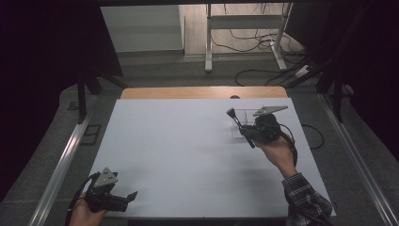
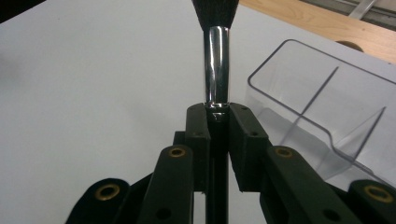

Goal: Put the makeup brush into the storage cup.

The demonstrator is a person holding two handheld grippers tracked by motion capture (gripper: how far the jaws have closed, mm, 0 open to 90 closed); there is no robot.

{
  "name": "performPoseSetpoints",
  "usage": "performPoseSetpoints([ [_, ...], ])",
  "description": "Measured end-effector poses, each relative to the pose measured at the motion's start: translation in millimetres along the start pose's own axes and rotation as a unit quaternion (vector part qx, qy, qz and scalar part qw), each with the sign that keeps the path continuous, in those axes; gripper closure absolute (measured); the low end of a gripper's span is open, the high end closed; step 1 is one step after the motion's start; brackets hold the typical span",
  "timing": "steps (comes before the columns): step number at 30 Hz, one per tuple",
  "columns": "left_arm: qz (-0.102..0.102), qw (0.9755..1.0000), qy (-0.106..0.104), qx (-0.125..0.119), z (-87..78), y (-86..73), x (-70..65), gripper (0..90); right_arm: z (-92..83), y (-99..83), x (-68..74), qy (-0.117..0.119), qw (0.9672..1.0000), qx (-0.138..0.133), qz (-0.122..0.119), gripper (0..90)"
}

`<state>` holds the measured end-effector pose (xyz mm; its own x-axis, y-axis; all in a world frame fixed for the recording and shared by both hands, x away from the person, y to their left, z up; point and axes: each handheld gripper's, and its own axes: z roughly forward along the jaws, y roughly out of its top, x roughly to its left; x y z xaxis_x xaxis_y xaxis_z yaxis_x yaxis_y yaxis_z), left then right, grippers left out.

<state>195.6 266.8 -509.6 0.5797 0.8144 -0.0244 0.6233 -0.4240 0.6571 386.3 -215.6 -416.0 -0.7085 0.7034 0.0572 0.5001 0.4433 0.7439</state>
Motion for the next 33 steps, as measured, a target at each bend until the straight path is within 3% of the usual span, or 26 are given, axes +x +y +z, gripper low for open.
performPoseSetpoints([
  [13,-0.003,1.0,-0.002,-0.003,-0.4,0.0,0.5,0.0,-11.4,-0.9,-11.1,-0.022,0.9992,-0.028,0.017,78.4],
  [33,-0.004,1.0,-0.002,-0.005,-0.8,-0.2,0.7,0.0,-25.5,-4.2,-24.6,-0.058,0.995,-0.076,0.03,78.4],
])
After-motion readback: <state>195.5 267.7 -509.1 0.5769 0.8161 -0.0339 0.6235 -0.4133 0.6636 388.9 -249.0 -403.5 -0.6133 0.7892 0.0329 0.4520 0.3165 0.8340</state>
